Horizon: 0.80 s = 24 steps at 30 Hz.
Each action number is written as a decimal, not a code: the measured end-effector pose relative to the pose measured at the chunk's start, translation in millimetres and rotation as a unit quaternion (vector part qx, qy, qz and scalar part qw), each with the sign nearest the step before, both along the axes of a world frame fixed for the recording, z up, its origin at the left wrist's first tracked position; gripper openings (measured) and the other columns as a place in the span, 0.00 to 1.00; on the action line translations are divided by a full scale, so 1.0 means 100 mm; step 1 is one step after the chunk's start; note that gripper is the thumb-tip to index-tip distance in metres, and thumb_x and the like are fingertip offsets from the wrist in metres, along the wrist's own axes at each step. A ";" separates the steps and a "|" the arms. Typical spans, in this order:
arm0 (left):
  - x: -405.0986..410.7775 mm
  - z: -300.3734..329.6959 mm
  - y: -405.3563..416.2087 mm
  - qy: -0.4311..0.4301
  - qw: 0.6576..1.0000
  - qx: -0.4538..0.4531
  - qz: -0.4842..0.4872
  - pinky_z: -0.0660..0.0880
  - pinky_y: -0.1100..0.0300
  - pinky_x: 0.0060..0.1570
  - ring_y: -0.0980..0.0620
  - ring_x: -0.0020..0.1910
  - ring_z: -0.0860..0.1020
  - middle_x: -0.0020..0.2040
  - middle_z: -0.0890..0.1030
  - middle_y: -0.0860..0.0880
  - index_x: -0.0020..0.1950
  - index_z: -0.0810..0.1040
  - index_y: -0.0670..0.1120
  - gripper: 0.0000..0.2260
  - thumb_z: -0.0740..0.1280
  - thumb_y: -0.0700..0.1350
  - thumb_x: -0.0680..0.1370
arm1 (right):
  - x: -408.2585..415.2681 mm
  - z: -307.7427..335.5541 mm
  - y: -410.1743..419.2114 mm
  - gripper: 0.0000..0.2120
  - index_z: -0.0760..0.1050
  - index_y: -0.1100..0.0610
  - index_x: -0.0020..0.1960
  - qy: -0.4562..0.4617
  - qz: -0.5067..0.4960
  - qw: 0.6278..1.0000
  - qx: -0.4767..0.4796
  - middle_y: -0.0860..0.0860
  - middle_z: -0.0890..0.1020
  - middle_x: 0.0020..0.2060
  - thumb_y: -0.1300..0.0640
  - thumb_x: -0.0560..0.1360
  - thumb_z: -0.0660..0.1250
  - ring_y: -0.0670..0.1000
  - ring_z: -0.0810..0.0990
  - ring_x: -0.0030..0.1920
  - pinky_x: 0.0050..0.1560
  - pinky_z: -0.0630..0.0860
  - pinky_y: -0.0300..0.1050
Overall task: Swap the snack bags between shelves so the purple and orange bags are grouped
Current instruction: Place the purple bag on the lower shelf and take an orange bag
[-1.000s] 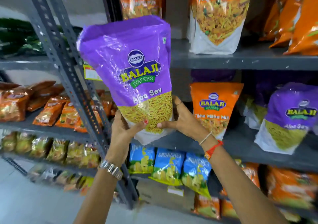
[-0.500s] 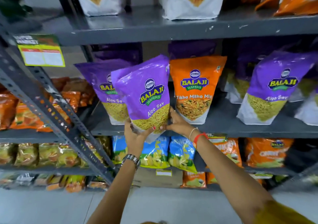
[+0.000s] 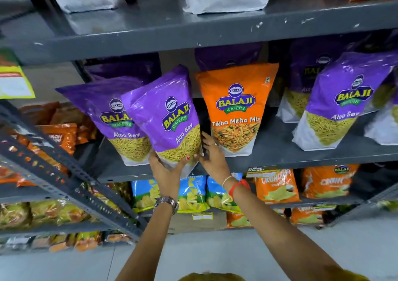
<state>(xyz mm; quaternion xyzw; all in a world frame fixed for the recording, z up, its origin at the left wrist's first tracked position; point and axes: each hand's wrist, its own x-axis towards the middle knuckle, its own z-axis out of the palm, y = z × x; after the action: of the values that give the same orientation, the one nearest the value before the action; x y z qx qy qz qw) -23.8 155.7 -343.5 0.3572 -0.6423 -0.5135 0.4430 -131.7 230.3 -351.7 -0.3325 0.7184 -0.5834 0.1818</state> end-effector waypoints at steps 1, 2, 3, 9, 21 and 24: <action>0.01 0.00 0.04 -0.002 1.000 -0.011 0.016 0.65 0.59 0.67 0.49 0.66 0.66 0.67 0.67 0.46 0.69 0.61 0.43 0.40 0.78 0.41 0.62 | 0.04 0.02 0.05 0.29 0.65 0.60 0.70 0.008 -0.043 0.999 -0.022 0.50 0.75 0.60 0.66 0.72 0.69 0.47 0.74 0.60 0.63 0.74 0.42; 0.02 0.00 0.11 -0.006 0.999 -0.030 0.039 0.63 0.64 0.66 0.51 0.66 0.65 0.66 0.65 0.47 0.69 0.60 0.44 0.41 0.78 0.42 0.62 | 0.06 0.03 0.11 0.25 0.69 0.61 0.67 0.027 -0.101 0.993 -0.046 0.49 0.76 0.58 0.66 0.71 0.69 0.45 0.75 0.57 0.60 0.75 0.41; 0.04 -0.02 0.19 -0.012 0.996 -0.055 0.069 0.63 0.67 0.65 0.51 0.66 0.64 0.65 0.64 0.48 0.69 0.61 0.43 0.40 0.78 0.43 0.62 | 0.07 0.06 0.18 0.21 0.72 0.61 0.64 0.049 -0.161 0.983 -0.070 0.49 0.77 0.56 0.65 0.71 0.70 0.44 0.76 0.55 0.58 0.76 0.43; -0.09 -0.07 0.70 -0.025 0.982 -0.183 -0.042 0.70 0.51 0.57 0.53 0.58 0.70 0.56 0.71 0.45 0.60 0.70 0.48 0.18 0.68 0.45 0.72 | -0.35 0.17 0.54 0.32 0.67 0.59 0.62 0.063 -0.366 0.923 -0.099 0.57 0.71 0.56 0.62 0.62 0.75 0.57 0.73 0.56 0.57 0.74 0.45; -1.06 0.18 0.46 -0.073 0.957 0.101 -0.262 0.64 0.53 0.68 0.47 0.69 0.65 0.72 0.63 0.40 0.73 0.49 0.42 0.38 0.69 0.37 0.71 | -1.02 0.04 0.80 0.47 0.59 0.58 0.69 -0.073 -0.133 0.987 0.045 0.53 0.74 0.62 0.61 0.58 0.82 0.51 0.72 0.63 0.64 0.74 0.43; -1.07 0.21 0.45 -0.120 0.951 0.069 -0.276 0.68 0.58 0.59 0.49 0.62 0.70 0.67 0.70 0.39 0.71 0.56 0.40 0.30 0.67 0.35 0.73 | -1.01 0.00 0.87 0.43 0.64 0.55 0.66 -0.066 -0.142 0.986 0.053 0.55 0.77 0.61 0.58 0.57 0.82 0.54 0.75 0.63 0.65 0.73 0.56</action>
<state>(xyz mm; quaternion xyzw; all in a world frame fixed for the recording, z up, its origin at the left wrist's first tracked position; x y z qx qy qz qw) -130.5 200.3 -323.0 0.2542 -0.7274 -0.6121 0.1779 -233.1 317.4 -351.8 -0.1778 0.7747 -0.5848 0.1620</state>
